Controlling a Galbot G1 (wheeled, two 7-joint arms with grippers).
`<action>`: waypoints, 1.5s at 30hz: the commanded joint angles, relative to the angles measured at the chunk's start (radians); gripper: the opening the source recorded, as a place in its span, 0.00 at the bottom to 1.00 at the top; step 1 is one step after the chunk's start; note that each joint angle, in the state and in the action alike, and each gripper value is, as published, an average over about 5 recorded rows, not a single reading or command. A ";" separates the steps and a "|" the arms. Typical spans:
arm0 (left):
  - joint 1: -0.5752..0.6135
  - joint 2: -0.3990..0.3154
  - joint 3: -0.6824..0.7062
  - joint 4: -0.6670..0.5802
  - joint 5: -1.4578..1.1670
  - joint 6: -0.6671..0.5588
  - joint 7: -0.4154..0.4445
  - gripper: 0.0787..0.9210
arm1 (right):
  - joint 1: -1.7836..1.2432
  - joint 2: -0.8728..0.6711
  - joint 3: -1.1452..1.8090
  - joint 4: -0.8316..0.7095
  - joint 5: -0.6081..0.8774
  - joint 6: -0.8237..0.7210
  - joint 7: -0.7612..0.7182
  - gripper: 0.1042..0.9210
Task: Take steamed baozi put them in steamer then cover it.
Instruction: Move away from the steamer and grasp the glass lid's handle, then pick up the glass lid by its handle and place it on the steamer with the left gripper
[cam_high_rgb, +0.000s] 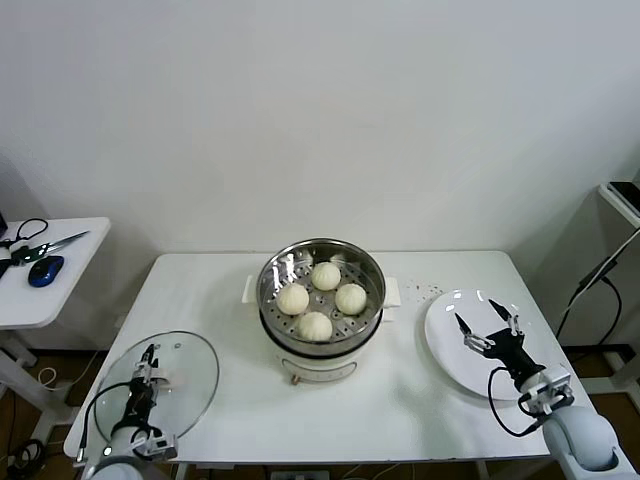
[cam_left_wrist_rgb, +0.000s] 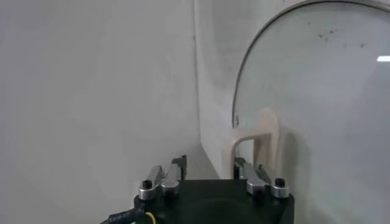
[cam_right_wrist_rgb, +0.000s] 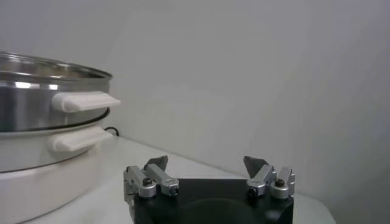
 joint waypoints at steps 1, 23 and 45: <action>-0.011 0.003 -0.002 0.017 -0.036 -0.019 -0.014 0.43 | 0.003 0.009 0.000 -0.006 -0.021 0.005 -0.003 0.88; 0.197 0.152 0.036 -0.547 -0.094 0.301 -0.019 0.09 | 0.029 -0.001 0.003 -0.042 -0.033 0.016 -0.011 0.88; -0.476 0.374 0.791 -0.563 0.020 0.764 0.363 0.09 | 0.130 0.000 -0.059 -0.143 -0.072 0.021 -0.010 0.88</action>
